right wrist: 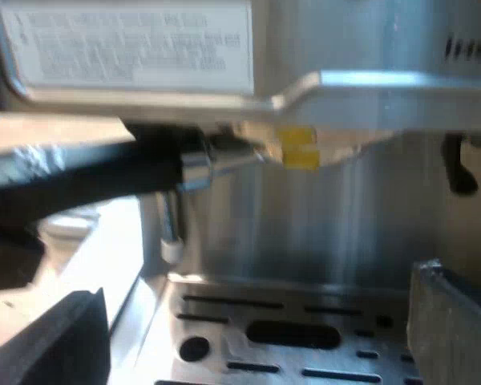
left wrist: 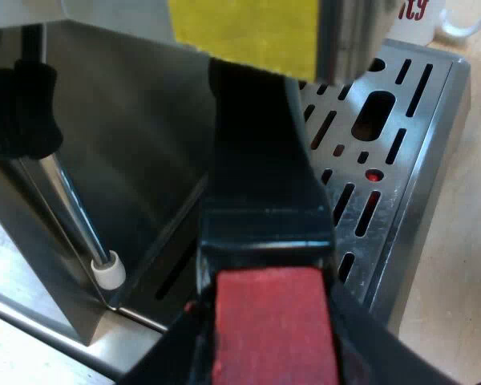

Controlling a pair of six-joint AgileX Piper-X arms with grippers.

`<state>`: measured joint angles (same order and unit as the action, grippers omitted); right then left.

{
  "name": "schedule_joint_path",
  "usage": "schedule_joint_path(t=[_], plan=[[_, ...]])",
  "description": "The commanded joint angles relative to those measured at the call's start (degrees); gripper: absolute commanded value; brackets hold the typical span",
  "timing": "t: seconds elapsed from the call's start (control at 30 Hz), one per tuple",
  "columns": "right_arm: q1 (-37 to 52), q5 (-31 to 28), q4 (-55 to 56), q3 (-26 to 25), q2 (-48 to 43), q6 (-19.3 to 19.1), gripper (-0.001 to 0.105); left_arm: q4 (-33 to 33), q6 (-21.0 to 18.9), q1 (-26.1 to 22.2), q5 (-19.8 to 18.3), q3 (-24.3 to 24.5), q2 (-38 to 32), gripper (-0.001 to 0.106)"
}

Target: Put the handle in the coffee machine

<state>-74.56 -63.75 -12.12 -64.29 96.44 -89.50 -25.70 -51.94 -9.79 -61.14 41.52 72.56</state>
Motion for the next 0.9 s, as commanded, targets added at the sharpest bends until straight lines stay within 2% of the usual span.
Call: schedule_joint_path(t=[0.03,0.07,0.17,0.23,0.43,0.53,0.73,0.77,0.9], plan=[[1.7,-0.2,0.4,-0.1,1.5,-0.7,0.07,4.1,-0.9,0.3,-15.5,1.5,-1.5,0.0],[1.8,-0.2,0.4,-0.1,1.8,-0.7,0.067,4.1,-0.9,0.3,-15.5,1.5,-1.5,0.0],[3.2,0.2,0.2,-0.1,3.0,-0.6,0.045,4.1,-0.9,0.3,-15.5,1.5,-1.5,0.0],[4.0,0.8,0.0,-0.1,3.6,-0.6,0.04,4.1,-0.9,0.3,-15.5,1.5,-1.5,0.0],[6.0,8.8,-0.1,-0.1,4.2,-0.7,0.04,4.1,-1.0,0.3,-11.5,1.5,-1.5,0.0],[6.1,8.5,-0.1,0.0,4.4,-0.8,0.04,4.2,-1.0,0.3,-10.5,1.5,-1.5,0.0],[6.1,8.3,-0.1,0.0,4.4,-2.0,0.04,4.1,-1.0,0.3,-10.8,1.5,-1.5,0.0],[6.1,8.2,0.1,0.0,4.1,-5.1,0.04,4.1,-1.0,0.3,-10.8,1.5,-1.5,0.0],[6.1,8.3,0.4,0.0,2.3,-6.9,0.04,4.1,-1.0,0.3,-10.8,1.5,-1.5,0.0]])
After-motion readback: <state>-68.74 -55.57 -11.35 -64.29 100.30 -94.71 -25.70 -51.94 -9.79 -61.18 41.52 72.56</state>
